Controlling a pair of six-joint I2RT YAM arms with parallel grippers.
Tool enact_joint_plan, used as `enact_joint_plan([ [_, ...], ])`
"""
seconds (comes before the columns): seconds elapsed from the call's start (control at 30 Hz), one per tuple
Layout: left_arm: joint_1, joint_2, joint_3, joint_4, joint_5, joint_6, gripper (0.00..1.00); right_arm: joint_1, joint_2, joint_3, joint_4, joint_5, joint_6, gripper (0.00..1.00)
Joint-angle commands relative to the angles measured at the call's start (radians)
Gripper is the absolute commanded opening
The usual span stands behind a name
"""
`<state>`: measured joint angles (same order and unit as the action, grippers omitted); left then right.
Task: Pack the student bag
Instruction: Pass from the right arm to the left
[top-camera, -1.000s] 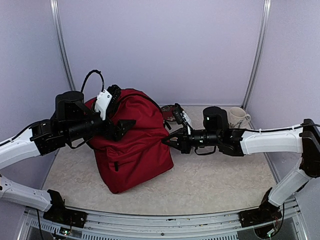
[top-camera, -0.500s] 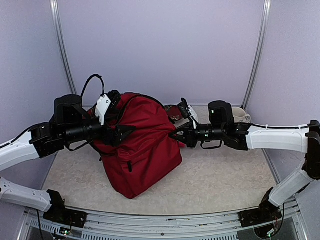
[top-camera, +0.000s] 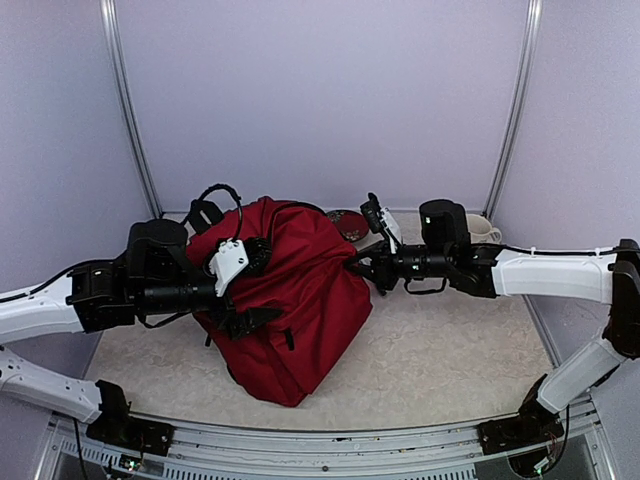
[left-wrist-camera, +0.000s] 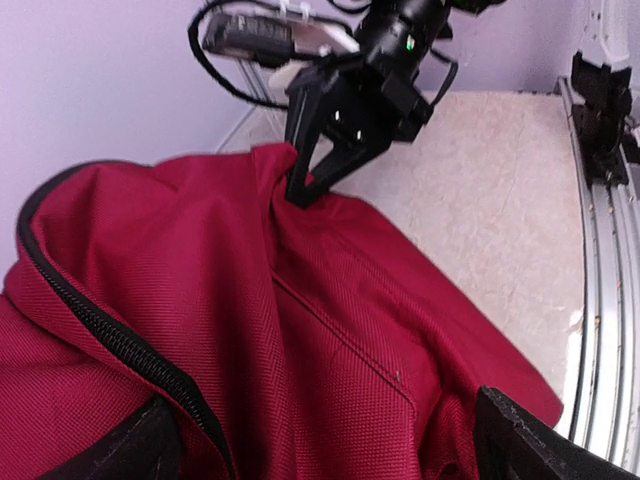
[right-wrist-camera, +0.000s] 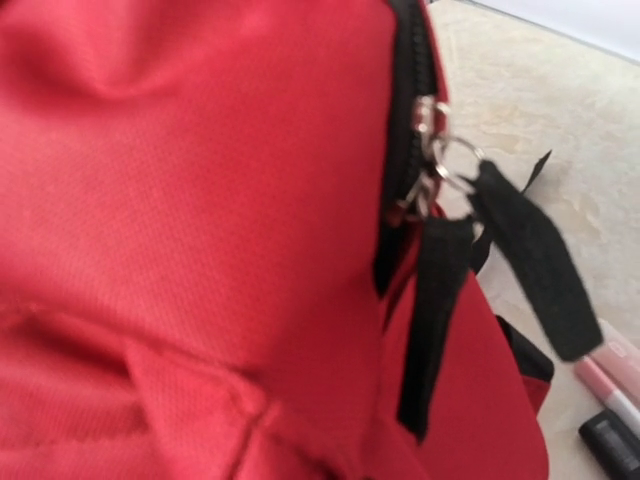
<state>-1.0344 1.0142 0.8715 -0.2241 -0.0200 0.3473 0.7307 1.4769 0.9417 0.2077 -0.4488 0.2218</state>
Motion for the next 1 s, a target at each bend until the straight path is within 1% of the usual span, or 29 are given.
enact_joint_plan([
  [0.0, 0.011, 0.085, 0.022, -0.098, -0.003, 0.014, 0.99, -0.015, 0.005, 0.051, 0.098, 0.001, -0.007, 0.00],
  [0.07, 0.013, 0.113, 0.028, -0.112, -0.034, 0.008, 0.97, -0.016, 0.008, 0.058, 0.091, 0.003, -0.017, 0.00],
  [0.1, 0.017, 0.124, 0.037, -0.115, -0.059, 0.000, 0.91, -0.017, 0.007, 0.061, 0.087, 0.003, -0.021, 0.00],
  [0.17, 0.045, 0.132, 0.056, -0.114, -0.082, -0.024, 0.68, -0.021, 0.004, 0.062, 0.084, -0.002, -0.028, 0.00],
  [0.2, 0.070, 0.128, 0.065, -0.107, -0.064, -0.036, 0.56, -0.023, 0.001, 0.061, 0.081, -0.005, -0.030, 0.00],
  [0.3, 0.135, 0.094, 0.060, -0.070, 0.053, -0.055, 0.16, -0.029, -0.011, 0.064, 0.070, -0.015, -0.037, 0.00],
  [0.33, 0.144, 0.082, 0.050, -0.056, 0.072, -0.055, 0.04, -0.031, -0.013, 0.068, 0.065, -0.020, -0.040, 0.00],
  [0.37, 0.147, 0.076, 0.043, -0.048, 0.075, -0.056, 0.00, -0.031, -0.013, 0.073, 0.055, -0.026, -0.044, 0.00],
  [0.43, 0.148, 0.076, 0.039, -0.046, 0.083, -0.058, 0.00, -0.031, -0.011, 0.093, 0.021, -0.033, -0.049, 0.00],
  [0.47, 0.148, 0.080, 0.043, -0.045, 0.092, -0.065, 0.00, -0.030, -0.011, 0.109, 0.000, -0.027, -0.051, 0.07],
  [0.5, 0.149, 0.090, 0.049, -0.043, 0.100, -0.076, 0.00, -0.031, -0.015, 0.122, -0.021, -0.007, -0.053, 0.17],
  [0.57, 0.151, 0.098, 0.058, -0.037, 0.100, -0.091, 0.00, -0.031, -0.034, 0.147, -0.068, 0.065, -0.054, 0.32],
  [0.6, 0.155, 0.098, 0.058, -0.030, 0.100, -0.103, 0.00, -0.031, -0.049, 0.158, -0.102, 0.125, -0.049, 0.39],
  [0.67, 0.163, 0.095, 0.056, -0.018, 0.101, -0.119, 0.00, -0.029, -0.080, 0.185, -0.166, 0.269, -0.019, 0.45],
  [0.73, 0.172, 0.083, 0.054, -0.008, 0.100, -0.126, 0.00, -0.019, -0.115, 0.200, -0.220, 0.396, 0.013, 0.47],
  [0.8, 0.181, 0.067, 0.048, 0.006, 0.100, -0.133, 0.00, 0.025, -0.147, 0.192, -0.245, 0.503, 0.026, 0.47],
  [0.83, 0.186, 0.058, 0.046, 0.013, 0.098, -0.135, 0.00, 0.059, -0.157, 0.183, -0.245, 0.563, 0.021, 0.43],
  [0.87, 0.191, 0.051, 0.041, 0.020, 0.101, -0.138, 0.00, 0.110, -0.161, 0.176, -0.234, 0.591, 0.009, 0.38],
  [0.93, 0.196, 0.038, 0.032, 0.035, 0.106, -0.138, 0.00, 0.231, -0.134, 0.170, -0.194, 0.574, -0.051, 0.28],
  [0.97, 0.197, 0.034, 0.028, 0.040, 0.107, -0.141, 0.00, 0.293, -0.111, 0.176, -0.173, 0.539, -0.086, 0.25],
])
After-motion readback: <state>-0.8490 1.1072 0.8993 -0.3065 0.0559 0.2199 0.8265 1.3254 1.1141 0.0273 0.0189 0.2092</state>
